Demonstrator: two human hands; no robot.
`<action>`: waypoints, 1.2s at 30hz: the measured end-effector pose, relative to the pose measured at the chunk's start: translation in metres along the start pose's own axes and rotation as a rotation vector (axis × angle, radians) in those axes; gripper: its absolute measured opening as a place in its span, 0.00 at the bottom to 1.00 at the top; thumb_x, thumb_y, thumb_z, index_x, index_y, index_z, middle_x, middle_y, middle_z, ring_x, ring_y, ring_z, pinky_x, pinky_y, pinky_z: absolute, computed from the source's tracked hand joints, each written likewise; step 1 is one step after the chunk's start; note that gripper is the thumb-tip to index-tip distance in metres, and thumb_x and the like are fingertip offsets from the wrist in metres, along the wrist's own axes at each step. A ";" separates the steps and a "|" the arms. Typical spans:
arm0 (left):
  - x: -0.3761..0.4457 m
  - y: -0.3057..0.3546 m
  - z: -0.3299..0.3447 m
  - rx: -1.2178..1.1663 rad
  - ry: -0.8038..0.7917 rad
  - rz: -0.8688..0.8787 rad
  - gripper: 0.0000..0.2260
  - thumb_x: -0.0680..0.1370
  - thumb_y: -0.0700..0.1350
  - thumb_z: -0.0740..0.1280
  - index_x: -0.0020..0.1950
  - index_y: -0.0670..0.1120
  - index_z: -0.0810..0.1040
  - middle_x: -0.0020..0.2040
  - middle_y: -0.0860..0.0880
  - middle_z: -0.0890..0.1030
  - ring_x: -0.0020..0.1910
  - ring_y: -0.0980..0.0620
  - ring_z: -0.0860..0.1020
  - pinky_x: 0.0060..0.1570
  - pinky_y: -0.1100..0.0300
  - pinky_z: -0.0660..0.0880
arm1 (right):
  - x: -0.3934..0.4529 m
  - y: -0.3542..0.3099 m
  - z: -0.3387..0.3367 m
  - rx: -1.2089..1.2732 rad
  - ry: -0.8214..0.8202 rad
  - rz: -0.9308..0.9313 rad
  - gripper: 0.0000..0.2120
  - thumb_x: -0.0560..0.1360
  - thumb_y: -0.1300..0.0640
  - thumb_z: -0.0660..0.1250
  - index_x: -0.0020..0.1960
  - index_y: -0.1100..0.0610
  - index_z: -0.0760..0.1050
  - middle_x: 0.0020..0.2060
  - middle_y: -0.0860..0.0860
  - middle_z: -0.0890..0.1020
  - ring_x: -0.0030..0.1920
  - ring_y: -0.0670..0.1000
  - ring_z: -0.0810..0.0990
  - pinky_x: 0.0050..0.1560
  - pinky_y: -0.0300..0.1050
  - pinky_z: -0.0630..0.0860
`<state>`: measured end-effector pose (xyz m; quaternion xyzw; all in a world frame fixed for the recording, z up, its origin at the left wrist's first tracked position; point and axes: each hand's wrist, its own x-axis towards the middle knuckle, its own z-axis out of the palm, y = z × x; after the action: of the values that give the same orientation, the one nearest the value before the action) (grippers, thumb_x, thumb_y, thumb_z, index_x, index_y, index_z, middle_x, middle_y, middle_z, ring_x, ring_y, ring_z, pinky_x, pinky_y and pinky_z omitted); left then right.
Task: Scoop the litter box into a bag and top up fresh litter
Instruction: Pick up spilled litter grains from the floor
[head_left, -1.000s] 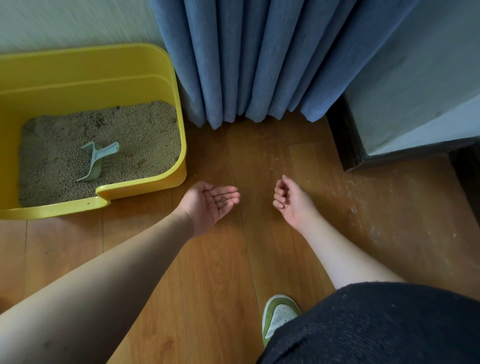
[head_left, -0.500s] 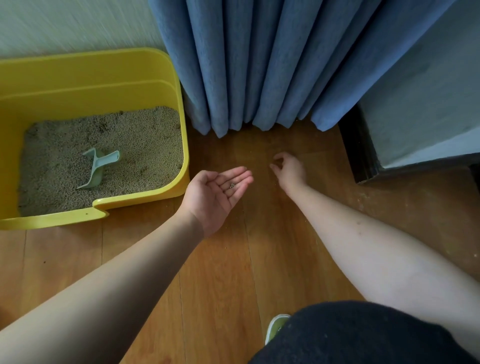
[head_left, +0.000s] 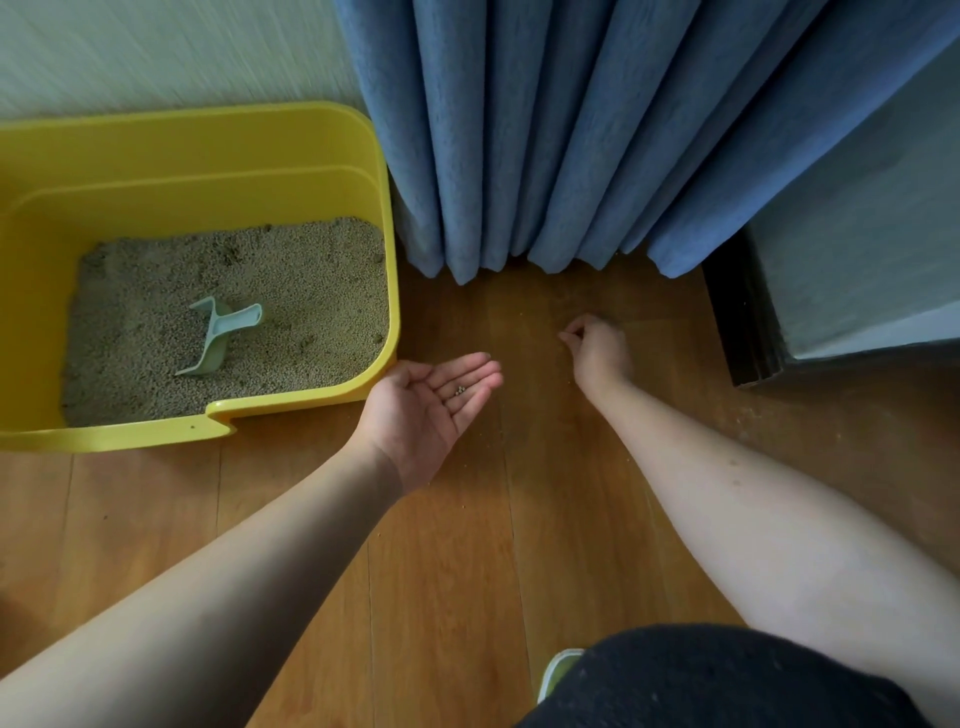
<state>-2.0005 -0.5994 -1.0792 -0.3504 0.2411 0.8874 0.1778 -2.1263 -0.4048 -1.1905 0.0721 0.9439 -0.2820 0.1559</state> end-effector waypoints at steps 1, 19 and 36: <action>0.000 0.001 0.000 0.001 -0.001 -0.003 0.23 0.81 0.44 0.47 0.61 0.32 0.76 0.60 0.34 0.80 0.60 0.41 0.80 0.66 0.52 0.71 | -0.002 -0.004 -0.004 0.081 0.001 0.035 0.10 0.79 0.51 0.63 0.56 0.55 0.77 0.50 0.52 0.81 0.47 0.51 0.79 0.45 0.45 0.77; 0.003 -0.009 0.006 0.047 -0.024 -0.040 0.24 0.81 0.45 0.47 0.63 0.32 0.75 0.61 0.34 0.79 0.60 0.41 0.80 0.63 0.54 0.74 | -0.082 -0.011 -0.025 1.955 -0.744 0.270 0.13 0.81 0.48 0.56 0.43 0.55 0.71 0.30 0.47 0.63 0.29 0.44 0.61 0.31 0.38 0.61; -0.004 -0.006 0.006 0.058 -0.014 -0.037 0.24 0.80 0.44 0.47 0.63 0.32 0.74 0.61 0.34 0.79 0.60 0.41 0.80 0.63 0.53 0.75 | -0.055 -0.012 -0.015 1.137 -0.406 0.333 0.17 0.79 0.44 0.60 0.41 0.56 0.73 0.26 0.46 0.67 0.27 0.45 0.64 0.27 0.38 0.60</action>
<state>-1.9981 -0.5915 -1.0744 -0.3431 0.2590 0.8790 0.2061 -2.0812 -0.4091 -1.1543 0.2347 0.5741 -0.7200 0.3113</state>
